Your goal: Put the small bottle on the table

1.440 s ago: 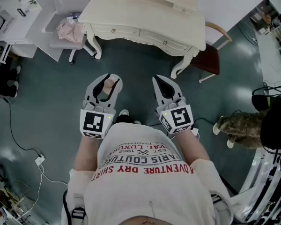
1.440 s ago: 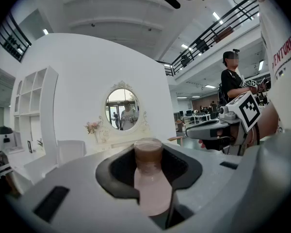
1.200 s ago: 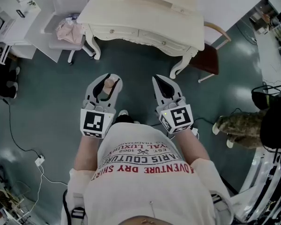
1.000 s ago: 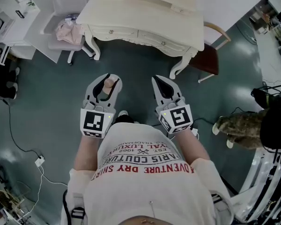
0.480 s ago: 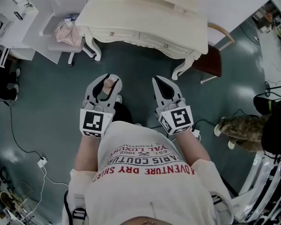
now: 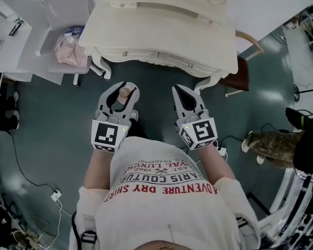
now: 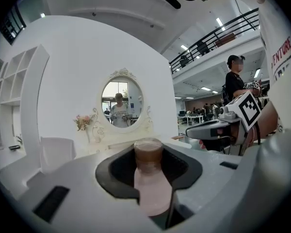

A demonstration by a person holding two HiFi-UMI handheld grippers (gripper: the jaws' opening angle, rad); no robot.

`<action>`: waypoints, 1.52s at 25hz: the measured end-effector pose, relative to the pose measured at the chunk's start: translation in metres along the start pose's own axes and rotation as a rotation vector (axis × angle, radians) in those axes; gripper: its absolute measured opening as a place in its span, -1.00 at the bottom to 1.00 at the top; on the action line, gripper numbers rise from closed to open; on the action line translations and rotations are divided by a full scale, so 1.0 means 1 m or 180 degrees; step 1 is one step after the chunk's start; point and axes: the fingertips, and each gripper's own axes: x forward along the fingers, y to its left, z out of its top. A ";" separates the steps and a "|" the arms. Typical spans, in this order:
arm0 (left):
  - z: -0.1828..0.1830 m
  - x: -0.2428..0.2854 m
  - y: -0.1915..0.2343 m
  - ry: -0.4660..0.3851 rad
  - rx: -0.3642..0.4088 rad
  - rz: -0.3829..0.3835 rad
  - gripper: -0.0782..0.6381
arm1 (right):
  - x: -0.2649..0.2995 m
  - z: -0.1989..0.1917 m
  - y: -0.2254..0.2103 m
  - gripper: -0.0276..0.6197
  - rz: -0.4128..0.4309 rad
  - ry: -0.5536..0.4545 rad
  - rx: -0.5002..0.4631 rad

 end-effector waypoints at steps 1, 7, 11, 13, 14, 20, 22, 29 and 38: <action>0.001 0.010 0.015 -0.0004 0.0002 -0.0044 -0.41 | 0.017 0.002 -0.003 -0.91 -0.0033 0.0005 0.0001; 0.009 0.072 0.104 0.0010 0.0052 -0.0320 -0.41 | 0.120 0.021 -0.022 -0.91 -0.0249 0.0014 0.0063; 0.011 0.105 0.156 0.0022 0.0083 -0.0455 -0.41 | 0.178 0.031 -0.032 -0.92 -0.0376 0.0006 0.0087; 0.009 0.119 0.177 0.0046 0.0086 -0.0499 -0.41 | 0.201 0.034 -0.036 -0.92 -0.0439 0.0018 0.0099; 0.007 0.125 0.187 0.0059 0.0087 -0.0518 -0.41 | 0.210 0.035 -0.038 -0.91 -0.0471 0.0023 0.0104; -0.004 0.164 0.221 0.0123 0.0044 -0.0599 -0.41 | 0.250 0.032 -0.059 -0.92 -0.0600 0.0083 0.0140; -0.008 0.177 0.227 0.0143 0.0028 -0.0625 -0.41 | 0.261 0.027 -0.068 -0.91 -0.0617 0.0125 0.0154; -0.024 0.235 0.244 0.0267 0.0015 -0.0619 -0.41 | 0.306 0.013 -0.111 -0.91 -0.0490 0.0233 0.0201; -0.049 0.333 0.271 0.0385 -0.0103 -0.0589 -0.41 | 0.383 0.006 -0.187 -0.91 -0.0280 0.0364 0.0110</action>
